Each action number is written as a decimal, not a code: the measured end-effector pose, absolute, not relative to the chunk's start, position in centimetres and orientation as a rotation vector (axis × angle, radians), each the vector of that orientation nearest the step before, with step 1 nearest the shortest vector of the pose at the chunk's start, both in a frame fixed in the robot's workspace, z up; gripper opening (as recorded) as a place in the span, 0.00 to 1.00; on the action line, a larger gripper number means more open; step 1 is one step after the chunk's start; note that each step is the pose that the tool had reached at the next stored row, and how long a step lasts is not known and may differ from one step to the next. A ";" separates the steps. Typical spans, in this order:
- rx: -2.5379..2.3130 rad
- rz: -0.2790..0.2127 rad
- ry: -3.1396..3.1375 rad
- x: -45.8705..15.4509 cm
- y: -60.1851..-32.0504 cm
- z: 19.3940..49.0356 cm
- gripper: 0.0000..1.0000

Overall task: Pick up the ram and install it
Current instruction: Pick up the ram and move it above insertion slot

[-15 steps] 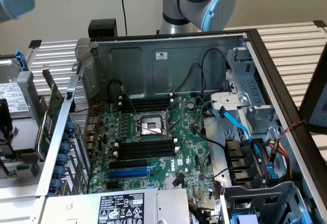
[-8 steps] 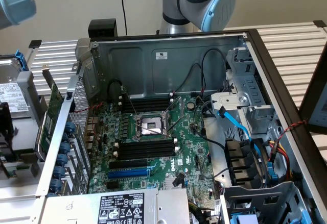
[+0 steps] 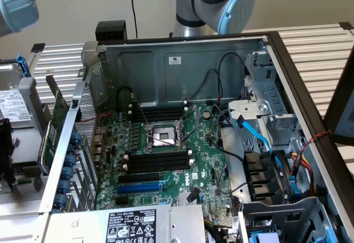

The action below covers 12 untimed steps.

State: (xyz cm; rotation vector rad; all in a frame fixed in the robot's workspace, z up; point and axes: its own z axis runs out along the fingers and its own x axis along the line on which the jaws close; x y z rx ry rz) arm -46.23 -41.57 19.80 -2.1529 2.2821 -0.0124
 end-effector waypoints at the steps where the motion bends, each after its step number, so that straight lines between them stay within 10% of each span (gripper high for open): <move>1: -2.151 -0.012 2.283 -46.2 -41.6 19.9 0.18; 12: -2.140 -0.012 2.294 -46.2 -41.6 24.6 0.13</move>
